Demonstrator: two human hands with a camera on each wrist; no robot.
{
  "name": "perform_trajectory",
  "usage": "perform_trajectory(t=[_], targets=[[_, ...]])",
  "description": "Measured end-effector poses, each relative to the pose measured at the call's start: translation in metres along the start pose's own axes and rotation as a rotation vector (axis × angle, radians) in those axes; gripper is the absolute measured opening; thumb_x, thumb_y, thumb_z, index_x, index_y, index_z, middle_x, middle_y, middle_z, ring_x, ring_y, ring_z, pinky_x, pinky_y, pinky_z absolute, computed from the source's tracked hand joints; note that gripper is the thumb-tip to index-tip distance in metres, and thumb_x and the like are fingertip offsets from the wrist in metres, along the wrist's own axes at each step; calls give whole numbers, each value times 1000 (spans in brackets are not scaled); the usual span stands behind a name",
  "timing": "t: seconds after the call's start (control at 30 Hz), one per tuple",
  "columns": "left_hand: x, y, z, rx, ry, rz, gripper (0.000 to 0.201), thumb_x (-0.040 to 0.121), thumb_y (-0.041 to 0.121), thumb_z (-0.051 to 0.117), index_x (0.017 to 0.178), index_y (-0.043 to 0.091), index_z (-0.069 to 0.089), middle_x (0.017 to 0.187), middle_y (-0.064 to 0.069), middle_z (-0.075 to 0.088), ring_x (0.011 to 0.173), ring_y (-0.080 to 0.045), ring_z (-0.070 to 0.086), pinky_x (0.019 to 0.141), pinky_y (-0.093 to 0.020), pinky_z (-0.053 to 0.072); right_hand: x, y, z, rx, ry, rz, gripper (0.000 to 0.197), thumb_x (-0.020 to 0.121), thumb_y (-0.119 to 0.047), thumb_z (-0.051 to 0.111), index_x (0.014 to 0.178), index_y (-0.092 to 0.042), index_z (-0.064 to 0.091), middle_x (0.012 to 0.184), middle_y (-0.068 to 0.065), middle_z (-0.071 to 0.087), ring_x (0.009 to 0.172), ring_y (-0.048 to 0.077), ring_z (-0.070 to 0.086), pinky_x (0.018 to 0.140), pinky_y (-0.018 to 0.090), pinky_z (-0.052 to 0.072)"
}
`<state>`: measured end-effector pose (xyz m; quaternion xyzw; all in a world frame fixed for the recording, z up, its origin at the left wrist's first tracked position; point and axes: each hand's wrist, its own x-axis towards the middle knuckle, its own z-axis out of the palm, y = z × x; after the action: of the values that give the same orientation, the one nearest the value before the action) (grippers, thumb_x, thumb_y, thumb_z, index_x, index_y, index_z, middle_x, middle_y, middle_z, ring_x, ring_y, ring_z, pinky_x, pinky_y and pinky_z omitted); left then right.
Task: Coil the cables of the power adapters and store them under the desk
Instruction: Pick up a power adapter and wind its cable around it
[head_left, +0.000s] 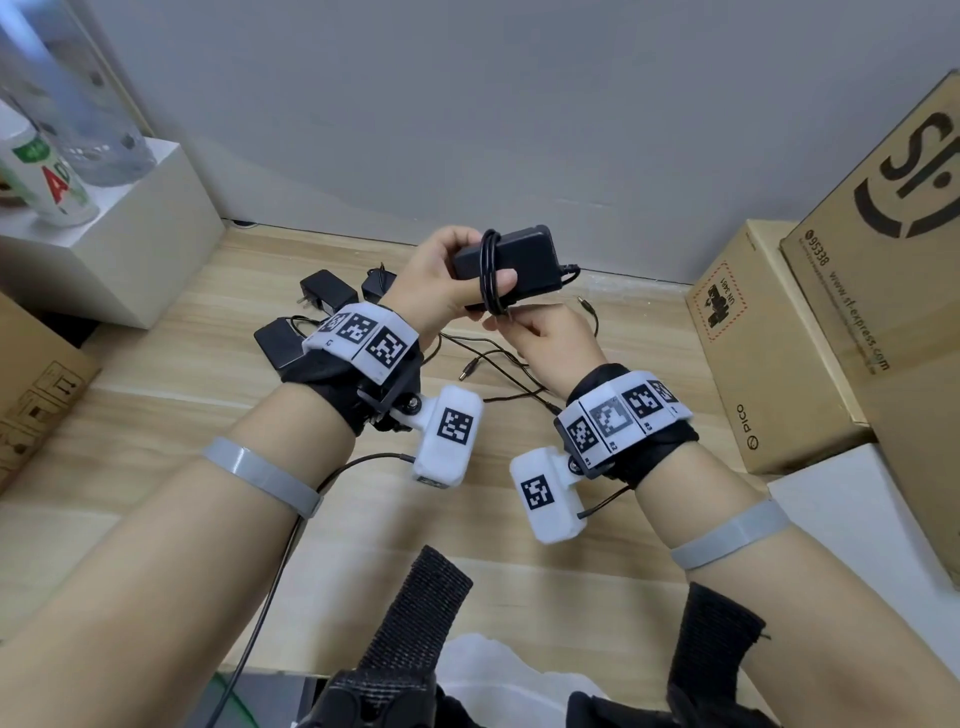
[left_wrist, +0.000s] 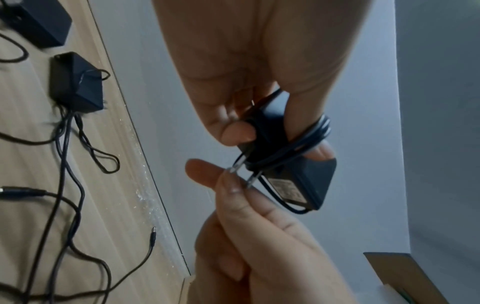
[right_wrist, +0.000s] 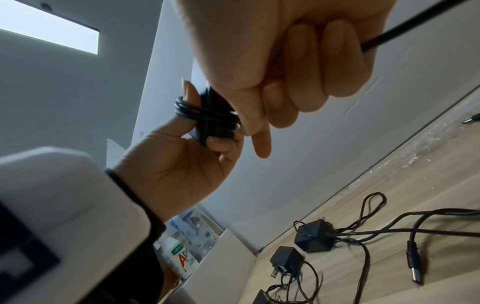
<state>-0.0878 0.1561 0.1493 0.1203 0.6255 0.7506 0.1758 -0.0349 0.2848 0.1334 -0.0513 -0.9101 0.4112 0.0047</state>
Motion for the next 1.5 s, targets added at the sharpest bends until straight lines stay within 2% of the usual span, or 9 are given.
perform_trajectory(t=[0.17, 0.3, 0.53, 0.7, 0.83, 0.97, 1.07, 1.27, 1.5], targets=[[6, -6, -6, 95, 83, 24, 39, 70, 3, 75, 85, 22, 44, 85, 1, 53, 65, -13, 54, 50, -19, 46, -5, -4, 0, 14, -86, 25, 29, 92, -28, 51, 93, -8, 71, 61, 7, 52, 64, 19, 47, 67, 31, 37], [10, -13, -13, 216, 139, 26, 41, 71, 1, 75, 83, 24, 43, 83, 2, 52, 67, -12, 53, 48, -16, 44, -9, -8, -3, -8, -81, -51, 20, 90, -27, 55, 89, -18, 73, 79, 6, 68, 78, 17, 57, 76, 31, 44], [7, -12, -23, 577, -53, -46, 42, 63, 2, 81, 81, 23, 49, 75, 6, 55, 62, -8, 52, 47, -9, 39, 0, -21, -25, 2, 118, -87, 15, 69, -30, 77, 60, -31, 65, 62, -9, 63, 68, 11, 61, 75, 34, 51], [0, -5, -26, 479, -289, -102, 38, 65, 0, 79, 88, 18, 53, 77, 0, 59, 64, -13, 57, 55, -24, 47, 8, -15, -39, 81, 169, -70, 10, 72, -25, 77, 67, -24, 68, 60, -14, 59, 55, -3, 52, 66, 18, 44], [-4, -1, -25, 168, -351, -110, 47, 53, 10, 83, 90, 15, 54, 78, -2, 62, 60, -14, 58, 50, -25, 46, 11, 0, -27, 141, 162, -14, 13, 83, -26, 62, 79, -21, 73, 77, -3, 69, 79, 15, 61, 81, 33, 48], [-2, 0, -16, -92, -230, -67, 46, 61, 9, 78, 99, 11, 51, 86, -5, 62, 70, -18, 61, 55, -25, 50, 7, 6, -11, 154, 123, 28, 33, 87, -14, 54, 58, -29, 57, 61, -9, 55, 68, 15, 51, 75, 33, 41], [-1, 3, -8, -132, -82, -32, 32, 68, 7, 64, 96, 14, 51, 91, -7, 59, 78, -23, 59, 64, -33, 50, -2, 2, -1, 121, 19, -2, 26, 94, -27, 47, 72, -32, 59, 69, -17, 56, 63, -1, 44, 76, 29, 40], [1, 0, -6, 55, 71, 9, 38, 69, 1, 74, 87, 19, 46, 86, -1, 55, 65, -13, 57, 50, -20, 48, -8, -1, 5, 80, -55, 8, 24, 94, -25, 48, 96, -19, 71, 48, -16, 52, 59, 3, 42, 63, 25, 37], [3, -6, -11, 182, 127, 32, 38, 76, -3, 70, 82, 23, 43, 81, 4, 52, 59, -6, 54, 49, -19, 45, -12, 0, 4, 30, -47, -36, 22, 92, -29, 52, 88, -22, 72, 88, -1, 72, 88, 14, 61, 83, 31, 46]])
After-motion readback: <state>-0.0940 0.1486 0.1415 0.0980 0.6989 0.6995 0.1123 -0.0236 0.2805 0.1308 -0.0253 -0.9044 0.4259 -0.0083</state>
